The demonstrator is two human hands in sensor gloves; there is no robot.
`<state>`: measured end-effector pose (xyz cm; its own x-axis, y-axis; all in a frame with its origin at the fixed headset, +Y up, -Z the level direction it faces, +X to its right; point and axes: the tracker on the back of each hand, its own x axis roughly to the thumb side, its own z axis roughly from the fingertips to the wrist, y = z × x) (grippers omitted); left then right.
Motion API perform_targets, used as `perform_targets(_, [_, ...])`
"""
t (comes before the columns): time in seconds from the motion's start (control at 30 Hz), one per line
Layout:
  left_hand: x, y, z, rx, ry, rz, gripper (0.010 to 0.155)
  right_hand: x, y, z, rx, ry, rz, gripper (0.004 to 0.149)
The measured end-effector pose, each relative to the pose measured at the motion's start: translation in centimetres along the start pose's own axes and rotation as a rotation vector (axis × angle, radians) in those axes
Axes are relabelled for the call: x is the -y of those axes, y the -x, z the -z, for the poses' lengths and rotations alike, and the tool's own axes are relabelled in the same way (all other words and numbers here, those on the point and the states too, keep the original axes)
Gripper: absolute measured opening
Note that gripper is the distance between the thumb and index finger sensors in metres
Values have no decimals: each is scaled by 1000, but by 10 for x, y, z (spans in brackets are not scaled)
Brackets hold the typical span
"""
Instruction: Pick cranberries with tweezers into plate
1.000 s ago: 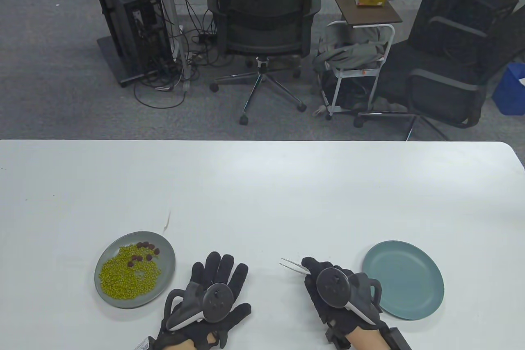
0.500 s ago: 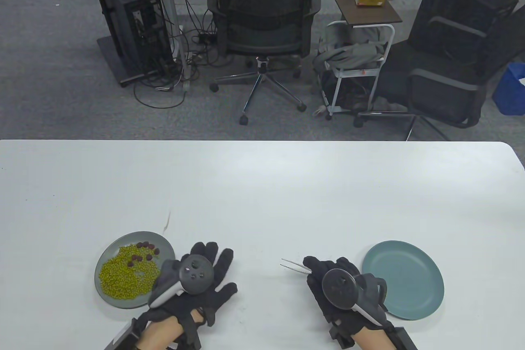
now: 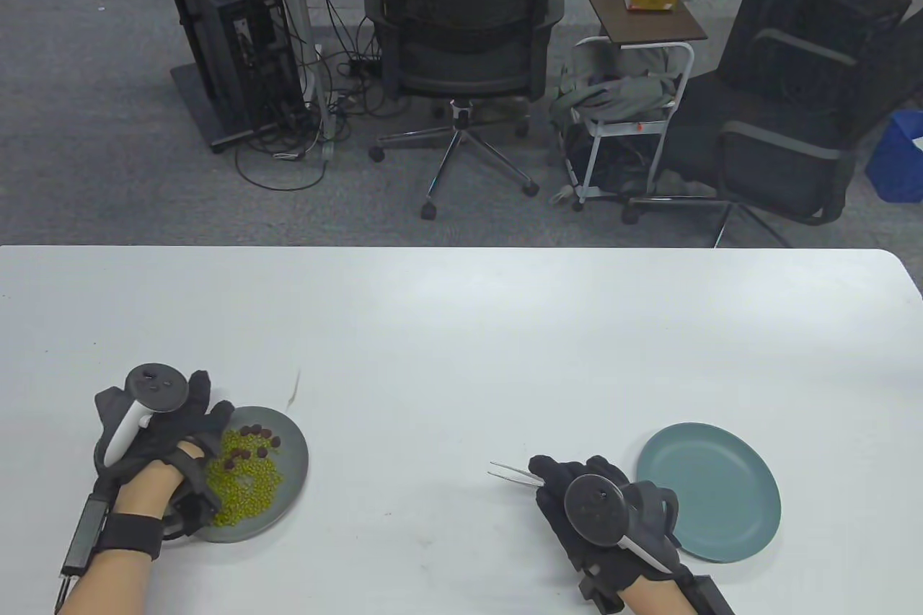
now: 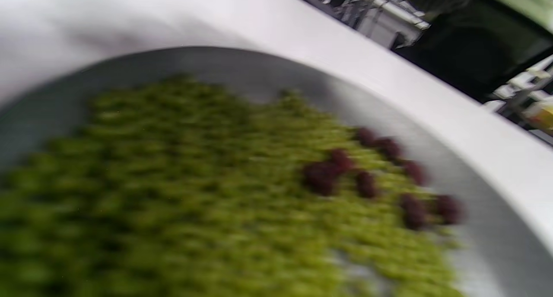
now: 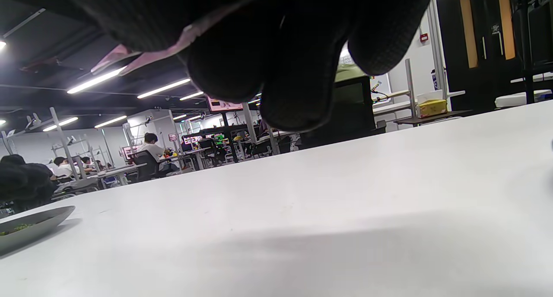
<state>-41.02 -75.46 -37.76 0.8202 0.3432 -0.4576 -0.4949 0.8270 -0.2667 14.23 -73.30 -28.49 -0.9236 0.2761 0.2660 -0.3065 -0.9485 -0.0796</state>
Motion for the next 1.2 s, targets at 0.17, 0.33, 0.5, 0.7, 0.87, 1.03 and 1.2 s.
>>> perform_targets(0.17, [13, 36, 13, -136, 60, -141, 64, 0, -2, -1, 14, -6, -13, 52])
perform_targets(0.33, [15, 41, 15, -150, 62, -87, 57, -2, -3, -1, 17, -20, -14, 52])
perform_targets(0.5, [12, 30, 14, -143, 58, 6, 45, -3, -1, 1, 11, -33, -15, 52])
perform_targets(0.7, [11, 25, 9, -151, 66, 17, 43, -2, 0, 0, 1, -36, -8, 52])
perform_targets(0.87, [0, 21, -1, -103, 49, -81, 43, 0, 4, 0, -14, -34, 0, 51])
perform_targets(1.03, [5, 22, -8, -44, 105, -300, 44, 4, 8, 0, -37, -3, 13, 52])
perform_targets(1.2, [36, 9, -18, 146, 175, -644, 47, 11, 18, 2, -69, 26, 30, 52])
